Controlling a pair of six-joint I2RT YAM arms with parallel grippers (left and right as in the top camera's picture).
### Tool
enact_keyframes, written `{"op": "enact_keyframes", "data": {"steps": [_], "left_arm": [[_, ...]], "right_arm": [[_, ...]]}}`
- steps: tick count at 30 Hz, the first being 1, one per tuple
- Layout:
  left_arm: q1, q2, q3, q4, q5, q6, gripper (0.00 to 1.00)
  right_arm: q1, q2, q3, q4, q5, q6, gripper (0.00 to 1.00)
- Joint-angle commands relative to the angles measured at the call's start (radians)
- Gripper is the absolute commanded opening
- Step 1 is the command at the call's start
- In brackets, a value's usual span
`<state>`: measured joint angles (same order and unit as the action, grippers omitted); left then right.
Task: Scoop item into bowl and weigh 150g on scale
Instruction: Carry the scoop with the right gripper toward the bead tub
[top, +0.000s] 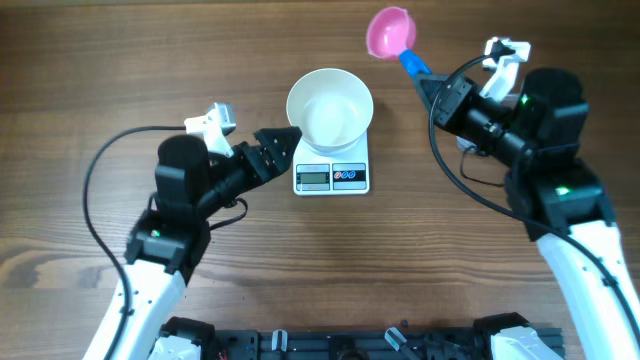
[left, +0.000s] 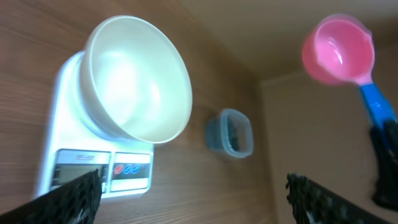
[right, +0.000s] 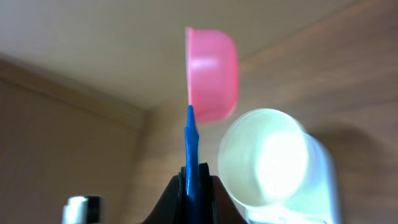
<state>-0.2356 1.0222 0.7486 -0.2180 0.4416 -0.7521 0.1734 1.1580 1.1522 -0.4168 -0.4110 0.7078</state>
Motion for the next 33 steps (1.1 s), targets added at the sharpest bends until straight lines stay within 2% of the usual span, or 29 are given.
{"op": "enact_keyframes", "data": {"steps": [1, 10, 17, 25, 33], "left_arm": [[-0.005, -0.002, 0.138, -0.203, -0.142, 0.207, 1.00], [-0.005, -0.003, 0.142, -0.279, -0.136, 0.206, 1.00], [-0.005, -0.003, 0.142, -0.383, -0.136, 0.206, 1.00], [-0.005, -0.003, 0.142, -0.386, -0.136, 0.206, 1.00], [-0.005, -0.003, 0.142, -0.407, -0.137, 0.206, 1.00]], "right_arm": [[-0.003, -0.018, 0.123, -0.167, 0.193, -0.189, 0.04], [-0.003, -0.019, 0.136, -0.372, 0.200, -0.202, 0.04], [-0.003, -0.019, 0.136, -0.479, 0.188, -0.098, 0.04], [-0.003, -0.022, 0.136, -0.486, 0.183, -0.106, 0.04], [-0.003, -0.051, 0.136, -0.298, 0.229, -0.171, 0.04]]}}
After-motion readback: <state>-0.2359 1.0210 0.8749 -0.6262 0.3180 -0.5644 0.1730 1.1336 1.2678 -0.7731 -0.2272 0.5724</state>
